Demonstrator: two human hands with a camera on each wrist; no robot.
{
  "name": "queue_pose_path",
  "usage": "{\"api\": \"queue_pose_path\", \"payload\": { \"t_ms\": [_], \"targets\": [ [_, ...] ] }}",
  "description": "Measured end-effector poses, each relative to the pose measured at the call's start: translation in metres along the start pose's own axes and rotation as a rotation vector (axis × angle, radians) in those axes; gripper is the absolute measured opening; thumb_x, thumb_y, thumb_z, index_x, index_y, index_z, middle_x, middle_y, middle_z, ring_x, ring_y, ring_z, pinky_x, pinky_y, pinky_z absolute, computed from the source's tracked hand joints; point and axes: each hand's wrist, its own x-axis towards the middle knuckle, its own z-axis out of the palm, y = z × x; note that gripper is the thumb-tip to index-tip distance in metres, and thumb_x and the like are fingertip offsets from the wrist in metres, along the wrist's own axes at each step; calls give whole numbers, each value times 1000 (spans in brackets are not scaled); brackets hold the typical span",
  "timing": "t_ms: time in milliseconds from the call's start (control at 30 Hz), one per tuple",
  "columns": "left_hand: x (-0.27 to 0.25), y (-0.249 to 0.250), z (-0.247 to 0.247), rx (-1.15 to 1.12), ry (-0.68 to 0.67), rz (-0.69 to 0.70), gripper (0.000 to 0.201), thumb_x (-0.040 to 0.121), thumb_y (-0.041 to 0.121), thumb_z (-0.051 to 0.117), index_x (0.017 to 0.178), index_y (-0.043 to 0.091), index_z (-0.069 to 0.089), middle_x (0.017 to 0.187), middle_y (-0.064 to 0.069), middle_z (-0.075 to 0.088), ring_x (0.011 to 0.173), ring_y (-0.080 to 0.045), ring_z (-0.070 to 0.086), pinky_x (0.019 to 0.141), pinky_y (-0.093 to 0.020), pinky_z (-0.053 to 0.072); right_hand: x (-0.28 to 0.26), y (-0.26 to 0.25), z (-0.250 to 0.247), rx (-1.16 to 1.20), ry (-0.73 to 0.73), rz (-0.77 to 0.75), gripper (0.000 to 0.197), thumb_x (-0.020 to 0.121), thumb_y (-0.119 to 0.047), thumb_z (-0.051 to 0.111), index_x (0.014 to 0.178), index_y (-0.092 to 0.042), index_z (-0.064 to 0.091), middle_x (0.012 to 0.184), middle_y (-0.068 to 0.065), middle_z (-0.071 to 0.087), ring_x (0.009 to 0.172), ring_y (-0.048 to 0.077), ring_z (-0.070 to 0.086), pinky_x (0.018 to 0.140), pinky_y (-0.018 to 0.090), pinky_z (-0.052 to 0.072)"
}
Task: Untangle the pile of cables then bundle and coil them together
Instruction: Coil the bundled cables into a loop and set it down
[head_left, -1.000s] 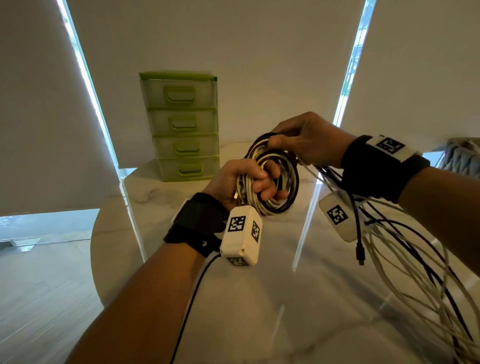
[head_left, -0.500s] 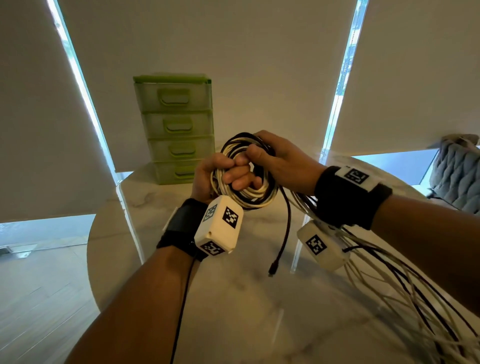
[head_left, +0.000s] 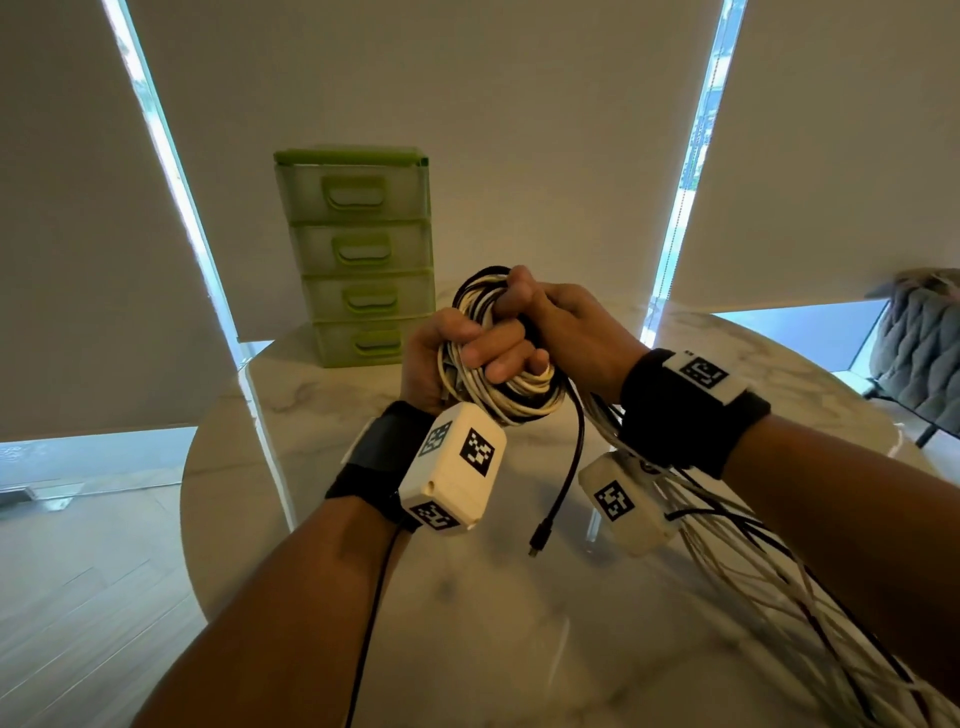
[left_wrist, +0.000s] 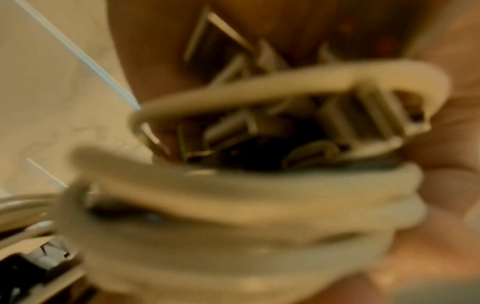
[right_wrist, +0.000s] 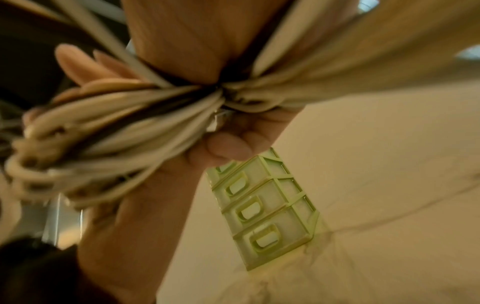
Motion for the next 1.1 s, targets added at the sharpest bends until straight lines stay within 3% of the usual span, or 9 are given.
{"api": "queue_pose_path", "payload": {
  "t_ms": [100, 267, 567, 667, 767, 867, 933, 1033, 1100],
  "targets": [
    [0, 3, -2, 0, -17, -33, 21, 83, 2, 49, 99, -8, 59, 65, -16, 64, 68, -32, 63, 93, -43, 46, 0, -1, 1, 46, 6, 26, 42, 98, -48, 37, 87, -21, 67, 75, -7, 71, 72, 0, 68, 69, 12, 53],
    [0, 6, -18, 169, -34, -145, 15, 79, 11, 62, 87, -2, 65, 64, -9, 66, 68, -25, 67, 85, -36, 52, 3, -7, 0, -154, 31, 9, 42, 97, -46, 45, 89, -11, 65, 74, 7, 68, 64, 11, 60, 65, 31, 53],
    [12, 2, -14, 208, 73, -210, 28, 55, 17, 87, 70, 5, 67, 45, 1, 53, 49, -15, 59, 70, -28, 55, 14, 1, -9, -319, 80, -22, 43, 98, -46, 44, 83, -8, 59, 60, -1, 49, 51, 10, 43, 54, 24, 37],
    [10, 0, -13, 73, -19, -191, 17, 77, 11, 69, 90, -1, 69, 55, -1, 61, 62, -18, 64, 83, -31, 53, 15, -2, -7, -243, 54, -10, 41, 98, -45, 44, 77, -11, 54, 60, 1, 46, 51, 10, 40, 53, 23, 36],
    [4, -3, -12, 4, -43, -121, 37, 94, 2, 40, 126, -14, 50, 78, -14, 68, 85, -30, 64, 101, -39, 41, 11, -6, -6, -112, 13, -11, 38, 101, -37, 41, 81, -8, 56, 65, 4, 49, 57, 13, 44, 55, 23, 37],
    [3, -12, -10, 4, -54, -60, 38, 92, 5, 44, 125, -13, 52, 90, -18, 69, 95, -32, 64, 105, -39, 40, 5, -5, -6, -6, 18, -35, 39, 104, -29, 34, 74, -16, 57, 59, -8, 54, 50, 0, 51, 54, 14, 42],
    [3, -15, -8, -37, -28, -65, 33, 91, 4, 48, 117, -12, 58, 92, -20, 69, 94, -33, 66, 103, -40, 43, 2, -3, -7, 48, 27, -38, 39, 105, -27, 30, 77, -19, 56, 65, -4, 56, 54, 0, 55, 56, 15, 47],
    [5, -14, -2, -65, 79, -38, 40, 89, 2, 46, 127, -11, 53, 79, -14, 68, 78, -28, 67, 97, -36, 47, 2, 0, -13, -25, 15, 53, 39, 103, -41, 31, 100, -19, 63, 97, 1, 68, 91, 11, 66, 87, 27, 53],
    [7, -13, 0, -155, 83, -23, 42, 86, 2, 51, 126, -9, 54, 69, -9, 65, 68, -23, 65, 92, -34, 51, 1, -1, -18, -117, -43, 98, 40, 102, -43, 34, 115, -15, 59, 101, 6, 68, 87, 21, 67, 78, 33, 56]
  ]
}}
